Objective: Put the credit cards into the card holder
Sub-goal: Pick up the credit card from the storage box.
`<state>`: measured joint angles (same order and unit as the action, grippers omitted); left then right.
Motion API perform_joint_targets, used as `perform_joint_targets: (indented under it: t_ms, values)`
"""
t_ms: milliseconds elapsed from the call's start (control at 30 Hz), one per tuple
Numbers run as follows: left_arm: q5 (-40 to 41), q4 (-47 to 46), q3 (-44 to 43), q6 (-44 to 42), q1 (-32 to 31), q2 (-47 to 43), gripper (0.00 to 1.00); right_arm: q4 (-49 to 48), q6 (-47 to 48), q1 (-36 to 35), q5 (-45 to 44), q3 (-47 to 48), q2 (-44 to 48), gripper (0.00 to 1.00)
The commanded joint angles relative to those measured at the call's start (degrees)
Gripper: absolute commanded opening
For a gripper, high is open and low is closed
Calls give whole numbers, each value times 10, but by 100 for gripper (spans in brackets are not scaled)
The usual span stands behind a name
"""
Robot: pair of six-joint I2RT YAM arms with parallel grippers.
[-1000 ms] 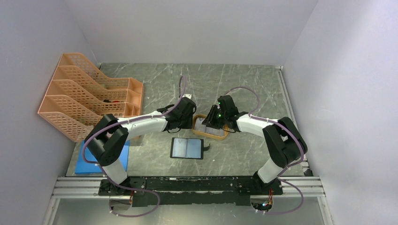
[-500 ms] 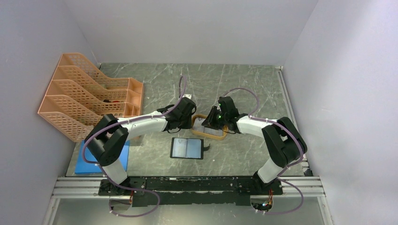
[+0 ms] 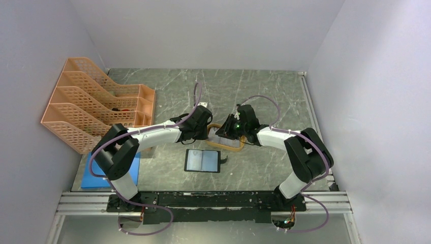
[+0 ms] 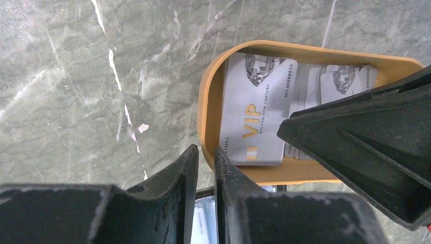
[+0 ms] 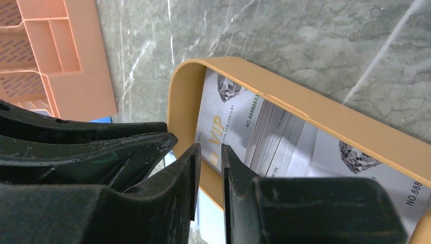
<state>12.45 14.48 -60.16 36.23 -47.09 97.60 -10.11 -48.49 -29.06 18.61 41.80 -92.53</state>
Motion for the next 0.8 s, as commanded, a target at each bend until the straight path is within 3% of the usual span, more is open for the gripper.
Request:
perform_joint_targets:
  t_ms: [0,167,300,567,767]
  values:
    - [4,1,4,-5,0,-2,22,-13,-9,-2,3,-4,14,26]
    - [6,3,4,-6,0,-4,20,19,-9,15,-27,-14,18,47]
    - [4,-1,8,-4,0,-6,18,34,12,15,-31,-2,0,54]
    - [-2,-7,11,-1,0,-5,13,85,44,-2,-63,45,-44,56]
    - [-4,-5,9,-2,0,-3,9,133,58,-20,-100,73,-76,52]
